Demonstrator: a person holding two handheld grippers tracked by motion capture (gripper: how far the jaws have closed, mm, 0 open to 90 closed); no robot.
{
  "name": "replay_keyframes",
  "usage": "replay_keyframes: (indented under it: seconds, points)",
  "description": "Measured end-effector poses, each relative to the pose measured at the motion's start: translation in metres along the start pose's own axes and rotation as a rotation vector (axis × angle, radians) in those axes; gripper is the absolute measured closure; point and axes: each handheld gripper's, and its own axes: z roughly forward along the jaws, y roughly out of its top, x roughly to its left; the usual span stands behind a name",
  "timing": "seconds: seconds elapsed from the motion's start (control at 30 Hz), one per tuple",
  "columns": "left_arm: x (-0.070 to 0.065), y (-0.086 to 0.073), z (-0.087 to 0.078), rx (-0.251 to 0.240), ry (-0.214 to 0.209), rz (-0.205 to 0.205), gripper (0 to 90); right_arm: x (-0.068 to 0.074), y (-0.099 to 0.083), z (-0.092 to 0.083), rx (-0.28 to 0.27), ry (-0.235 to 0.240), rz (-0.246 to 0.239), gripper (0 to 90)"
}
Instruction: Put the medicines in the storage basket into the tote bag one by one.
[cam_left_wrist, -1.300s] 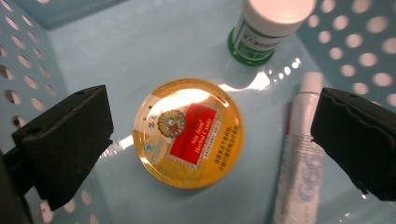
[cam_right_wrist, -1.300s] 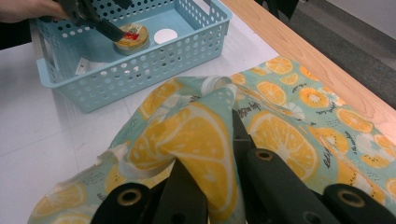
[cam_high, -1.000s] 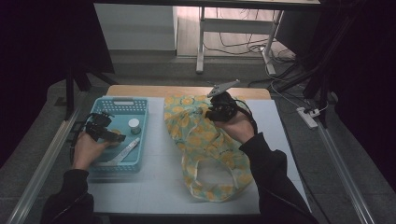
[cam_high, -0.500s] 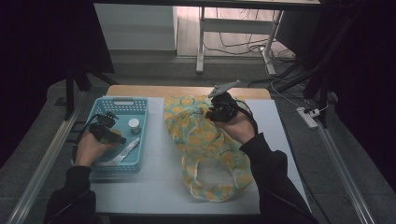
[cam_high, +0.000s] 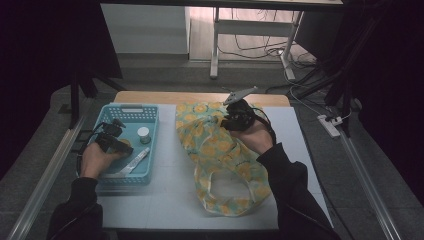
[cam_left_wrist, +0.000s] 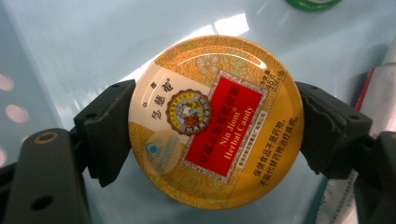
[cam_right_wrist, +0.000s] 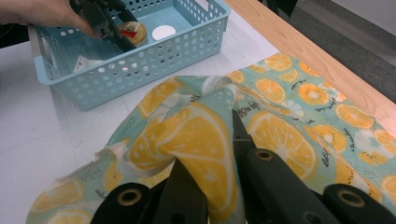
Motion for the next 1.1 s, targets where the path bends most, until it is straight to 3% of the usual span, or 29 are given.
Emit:
replay_keyframes:
  seconds: [0.2, 0.43, 0.67, 0.77, 0.9, 1.1]
  points:
    - [0.003, -0.001, -0.010, -0.055, -0.023, -0.015, 20.0, 0.000, 0.000, 0.001, -0.004, -0.002, -0.001, 89.0]
    - [0.000, -0.006, -0.030, -0.138, -0.052, 0.004, 20.0, -0.001, 0.000, 0.000, -0.004, -0.004, 0.002, 89.0]
    - [-0.006, -0.013, -0.050, -0.195, -0.081, 0.051, 20.0, -0.001, -0.001, 0.000, -0.007, -0.006, 0.004, 89.0]
    - [-0.009, -0.017, -0.057, -0.230, -0.126, 0.087, 20.0, -0.001, -0.001, 0.000, -0.008, -0.007, 0.002, 89.0]
    - [-0.014, -0.022, -0.064, -0.249, -0.145, 0.115, 20.0, -0.001, -0.001, 0.001, -0.009, -0.008, 0.003, 89.0]
    - [-0.030, -0.026, -0.082, -0.303, -0.177, 0.156, 20.0, -0.001, -0.001, 0.002, -0.009, -0.009, 0.002, 89.0]
